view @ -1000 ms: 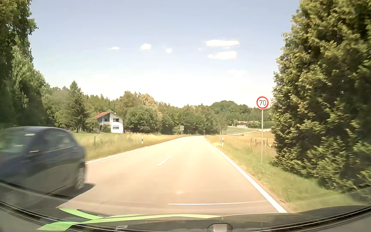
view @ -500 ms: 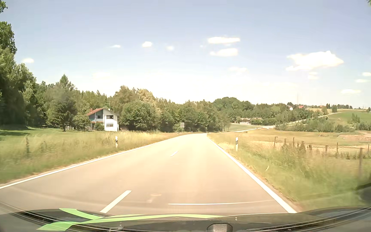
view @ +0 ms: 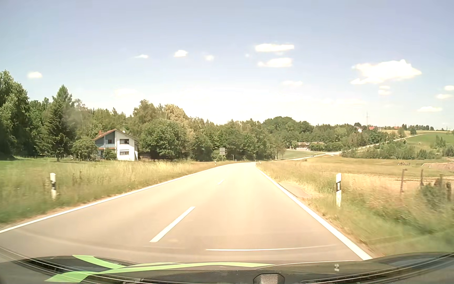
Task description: Follow the waypoints while adhering to traffic rules and regulations
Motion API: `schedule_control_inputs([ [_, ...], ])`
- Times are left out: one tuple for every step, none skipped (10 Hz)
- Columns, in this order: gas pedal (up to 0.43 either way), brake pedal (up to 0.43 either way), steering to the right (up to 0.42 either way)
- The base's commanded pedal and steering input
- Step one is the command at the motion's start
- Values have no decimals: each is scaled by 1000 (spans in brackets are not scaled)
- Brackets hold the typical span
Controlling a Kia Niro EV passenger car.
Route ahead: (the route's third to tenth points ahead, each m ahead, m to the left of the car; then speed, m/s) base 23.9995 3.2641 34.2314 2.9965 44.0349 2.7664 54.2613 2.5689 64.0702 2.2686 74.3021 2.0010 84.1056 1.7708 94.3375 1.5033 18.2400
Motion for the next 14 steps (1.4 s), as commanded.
schedule_control_inputs([
  [67, 0, 0],
  [0, 0, 0],
  [0, 0, 0],
  [0, 0, 0],
  [0, 0, 0],
  [20, 0, -1],
  [98, 0, -1],
  [110, 0, -1],
  [110, 0, -1],
  [118, 0, 0],
  [118, 0, 0],
  [118, 0, 0],
  [110, 0, -1],
  [87, 0, -1],
])
